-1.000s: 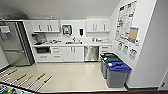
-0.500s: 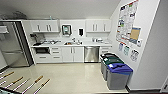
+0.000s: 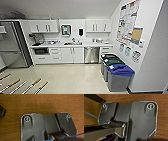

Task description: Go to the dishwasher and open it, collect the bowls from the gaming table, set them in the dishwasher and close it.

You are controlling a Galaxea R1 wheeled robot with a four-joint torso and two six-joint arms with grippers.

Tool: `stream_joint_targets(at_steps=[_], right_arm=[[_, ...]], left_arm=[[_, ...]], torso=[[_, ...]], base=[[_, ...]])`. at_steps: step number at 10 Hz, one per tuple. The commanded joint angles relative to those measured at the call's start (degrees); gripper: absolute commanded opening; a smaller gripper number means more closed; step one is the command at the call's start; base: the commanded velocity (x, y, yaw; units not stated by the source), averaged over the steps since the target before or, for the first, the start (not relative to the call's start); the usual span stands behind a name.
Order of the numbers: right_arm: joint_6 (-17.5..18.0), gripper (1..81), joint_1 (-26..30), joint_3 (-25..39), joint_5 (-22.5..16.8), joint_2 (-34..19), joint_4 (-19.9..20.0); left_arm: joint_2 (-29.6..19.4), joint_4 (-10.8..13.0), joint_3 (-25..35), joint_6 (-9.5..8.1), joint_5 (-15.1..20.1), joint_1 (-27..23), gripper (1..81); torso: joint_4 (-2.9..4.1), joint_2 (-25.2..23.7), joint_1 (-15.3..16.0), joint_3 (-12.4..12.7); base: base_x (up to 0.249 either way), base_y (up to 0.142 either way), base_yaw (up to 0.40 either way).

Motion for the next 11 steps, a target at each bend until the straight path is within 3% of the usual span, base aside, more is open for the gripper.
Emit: stream_joint_targets(at_steps=[1,11], right_arm=[[-0.2,81.1,3.4,0.2,-2.9,-0.3,0.1],[-0.2,81.1,3.4,-0.8,-3.0,-0.1,0.1]], left_arm=[[-0.9,-0.4,0.2,-0.39,2.5,-3.8,81.1],[-0.9,-0.5,0.3,-0.39,2.5,-3.7,81.1]], torso=[[0.00,0.0,0.0,0.0],[0.00,0.0,0.0,0.0]], base=[[0.116,0.000,0.000],[0.116,0.000,0.000]])
